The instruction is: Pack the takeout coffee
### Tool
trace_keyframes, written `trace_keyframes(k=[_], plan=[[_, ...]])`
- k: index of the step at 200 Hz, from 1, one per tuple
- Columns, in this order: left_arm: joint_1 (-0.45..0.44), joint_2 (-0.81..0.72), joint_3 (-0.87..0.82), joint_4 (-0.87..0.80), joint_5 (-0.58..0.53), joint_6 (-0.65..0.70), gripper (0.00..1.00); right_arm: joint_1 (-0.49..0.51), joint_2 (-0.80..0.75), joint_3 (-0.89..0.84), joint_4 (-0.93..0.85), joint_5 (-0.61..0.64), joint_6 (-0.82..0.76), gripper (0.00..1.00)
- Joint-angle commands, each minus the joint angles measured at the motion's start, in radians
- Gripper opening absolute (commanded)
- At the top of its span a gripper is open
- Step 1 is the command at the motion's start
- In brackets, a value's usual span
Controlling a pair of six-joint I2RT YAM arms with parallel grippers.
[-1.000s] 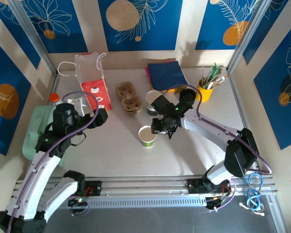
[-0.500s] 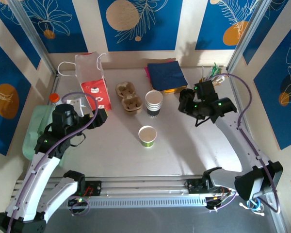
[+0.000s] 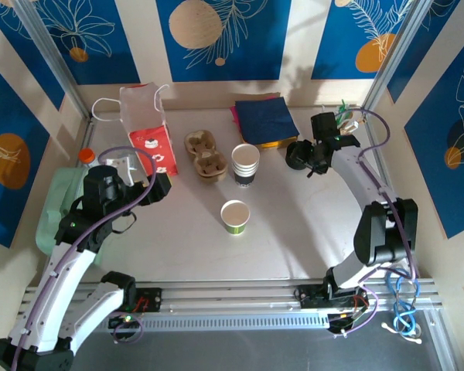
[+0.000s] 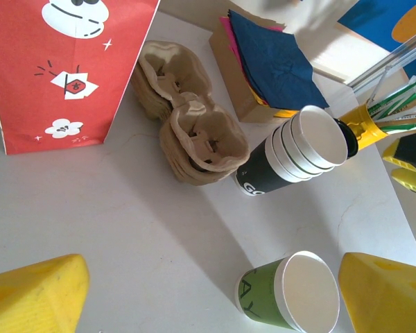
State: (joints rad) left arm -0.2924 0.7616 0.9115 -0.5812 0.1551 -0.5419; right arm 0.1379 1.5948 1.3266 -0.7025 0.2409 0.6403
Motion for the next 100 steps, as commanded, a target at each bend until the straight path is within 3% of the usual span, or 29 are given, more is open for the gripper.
trace_keyframes(k=[1,48,100], plan=[[-0.008,-0.012,0.010,-0.006,-0.004,0.008,0.93,0.000,0.071,0.086,0.025,0.080,0.004,0.58],[-0.007,-0.012,0.016,-0.012,-0.009,0.011,0.93,-0.012,0.227,0.214,-0.032,0.133,0.012,0.58],[-0.007,-0.007,0.023,-0.017,-0.014,0.014,0.93,-0.032,0.298,0.250,-0.042,0.124,0.014,0.58]])
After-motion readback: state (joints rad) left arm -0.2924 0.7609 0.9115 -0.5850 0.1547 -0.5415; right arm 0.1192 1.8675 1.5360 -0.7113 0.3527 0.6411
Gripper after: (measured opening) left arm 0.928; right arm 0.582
